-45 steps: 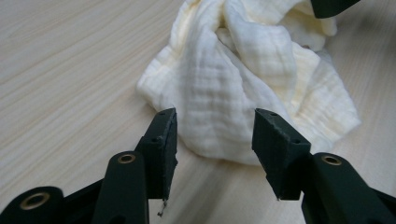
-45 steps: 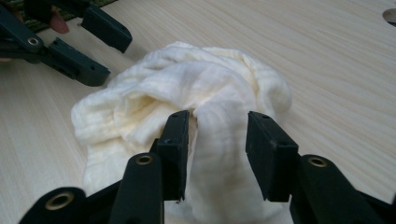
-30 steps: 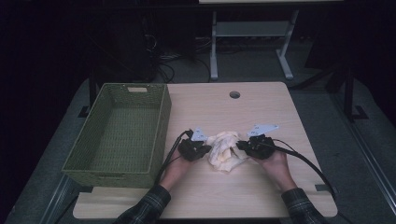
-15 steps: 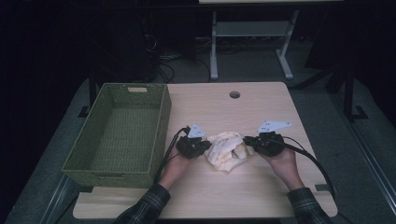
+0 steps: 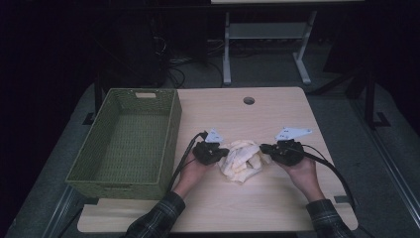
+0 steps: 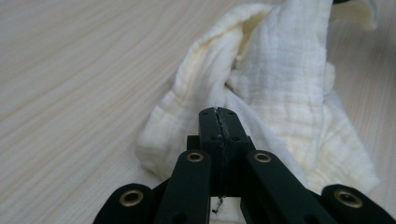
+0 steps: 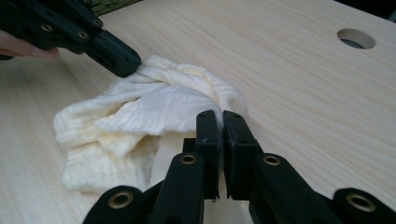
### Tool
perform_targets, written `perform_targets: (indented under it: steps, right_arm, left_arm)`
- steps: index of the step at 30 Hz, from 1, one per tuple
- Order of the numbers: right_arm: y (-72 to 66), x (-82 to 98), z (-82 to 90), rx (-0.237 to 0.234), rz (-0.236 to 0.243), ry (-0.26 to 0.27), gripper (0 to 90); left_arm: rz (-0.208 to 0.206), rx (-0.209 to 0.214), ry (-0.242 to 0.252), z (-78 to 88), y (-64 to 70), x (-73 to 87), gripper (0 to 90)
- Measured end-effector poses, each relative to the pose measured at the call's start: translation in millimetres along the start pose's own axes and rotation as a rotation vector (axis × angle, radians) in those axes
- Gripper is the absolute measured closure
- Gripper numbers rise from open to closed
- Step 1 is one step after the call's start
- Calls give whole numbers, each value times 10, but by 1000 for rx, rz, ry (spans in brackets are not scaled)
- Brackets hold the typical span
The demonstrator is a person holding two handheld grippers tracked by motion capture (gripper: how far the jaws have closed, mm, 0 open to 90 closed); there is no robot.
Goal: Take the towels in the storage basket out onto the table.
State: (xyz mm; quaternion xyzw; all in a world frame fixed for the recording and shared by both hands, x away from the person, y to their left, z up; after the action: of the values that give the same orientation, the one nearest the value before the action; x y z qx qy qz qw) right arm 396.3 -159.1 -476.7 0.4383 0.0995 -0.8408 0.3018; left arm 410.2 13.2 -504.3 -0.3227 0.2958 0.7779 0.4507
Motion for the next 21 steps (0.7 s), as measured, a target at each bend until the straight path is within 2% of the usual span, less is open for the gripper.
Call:
perform_targets:
  steps: [5, 12, 19, 21]
  right_arm:
    - [105, -26, 58, 22, -12, 9, 855]
    - [393, -142, 163, 69, -40, 42, 856]
    - [766, -257, 181, 121, -48, 36, 859]
    - [847, -265, 131, 130, -65, 23, 859]
  left_arm:
    - [10, -34, 14, 136, -10, -38, 899]
    - [55, -75, 28, 310, -70, -22, 899]
    - [80, -102, 23, 332, -104, 12, 900]
    - [63, -129, 4, 332, -124, 22, 900]
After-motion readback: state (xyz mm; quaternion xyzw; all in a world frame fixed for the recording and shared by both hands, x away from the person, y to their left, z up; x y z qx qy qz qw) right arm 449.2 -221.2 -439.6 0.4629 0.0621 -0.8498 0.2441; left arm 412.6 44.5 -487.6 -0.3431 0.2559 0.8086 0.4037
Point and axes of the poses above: each handheld gripper's, and its own axes: z roughly backward along the jaws, x roughly out of its underside, y roughly to its right, the point moved 9 cm from there along -z, roughly forward along the jaws, and after that the axes turned 11 degrees about x, right-handed, at the moved point
